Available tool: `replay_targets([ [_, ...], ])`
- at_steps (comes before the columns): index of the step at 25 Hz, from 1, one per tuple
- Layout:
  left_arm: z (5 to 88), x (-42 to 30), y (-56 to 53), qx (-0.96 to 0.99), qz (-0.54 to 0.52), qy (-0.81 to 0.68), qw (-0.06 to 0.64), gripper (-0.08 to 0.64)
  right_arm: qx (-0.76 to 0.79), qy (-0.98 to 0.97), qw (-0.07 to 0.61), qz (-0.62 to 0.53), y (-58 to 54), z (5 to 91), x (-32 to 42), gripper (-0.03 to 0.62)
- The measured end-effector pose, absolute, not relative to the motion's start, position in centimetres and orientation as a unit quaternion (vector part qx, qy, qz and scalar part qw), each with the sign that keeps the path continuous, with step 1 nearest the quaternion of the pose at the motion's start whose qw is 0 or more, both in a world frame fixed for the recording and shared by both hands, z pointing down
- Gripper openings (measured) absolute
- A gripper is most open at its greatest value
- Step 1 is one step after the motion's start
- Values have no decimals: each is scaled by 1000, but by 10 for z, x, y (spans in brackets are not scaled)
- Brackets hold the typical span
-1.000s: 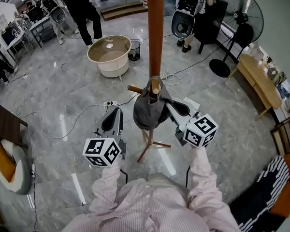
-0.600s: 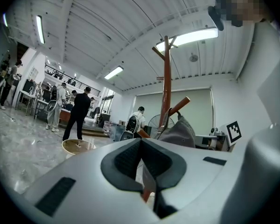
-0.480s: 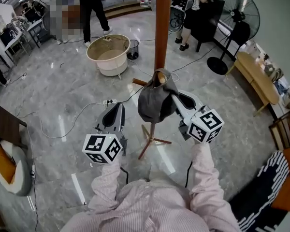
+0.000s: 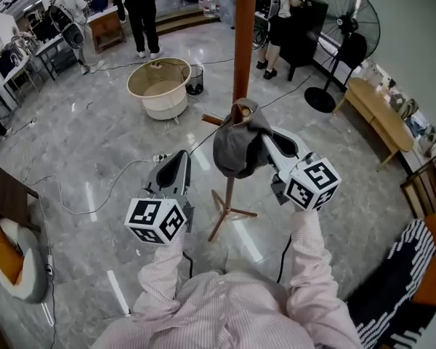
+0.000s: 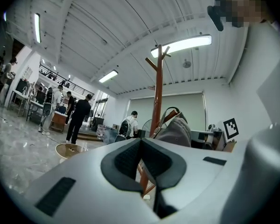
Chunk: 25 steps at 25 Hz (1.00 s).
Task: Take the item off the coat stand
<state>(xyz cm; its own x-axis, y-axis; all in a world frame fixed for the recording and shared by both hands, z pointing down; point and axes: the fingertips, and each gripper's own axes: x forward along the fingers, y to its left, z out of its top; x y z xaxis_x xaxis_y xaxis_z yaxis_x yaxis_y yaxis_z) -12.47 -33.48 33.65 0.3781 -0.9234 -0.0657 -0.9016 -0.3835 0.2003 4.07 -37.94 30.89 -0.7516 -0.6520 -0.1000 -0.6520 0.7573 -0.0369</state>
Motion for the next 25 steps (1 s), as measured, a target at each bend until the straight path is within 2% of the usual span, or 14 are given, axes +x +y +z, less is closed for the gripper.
replay_targets([
  [13, 331, -123, -299, 843, -86, -528, 64, 2, -368, 928, 51, 18, -332, 298, 38, 25],
  [25, 344, -114, -276, 850, -74, -516, 75, 2, -386, 921, 38, -14, -298, 332, 45, 25],
])
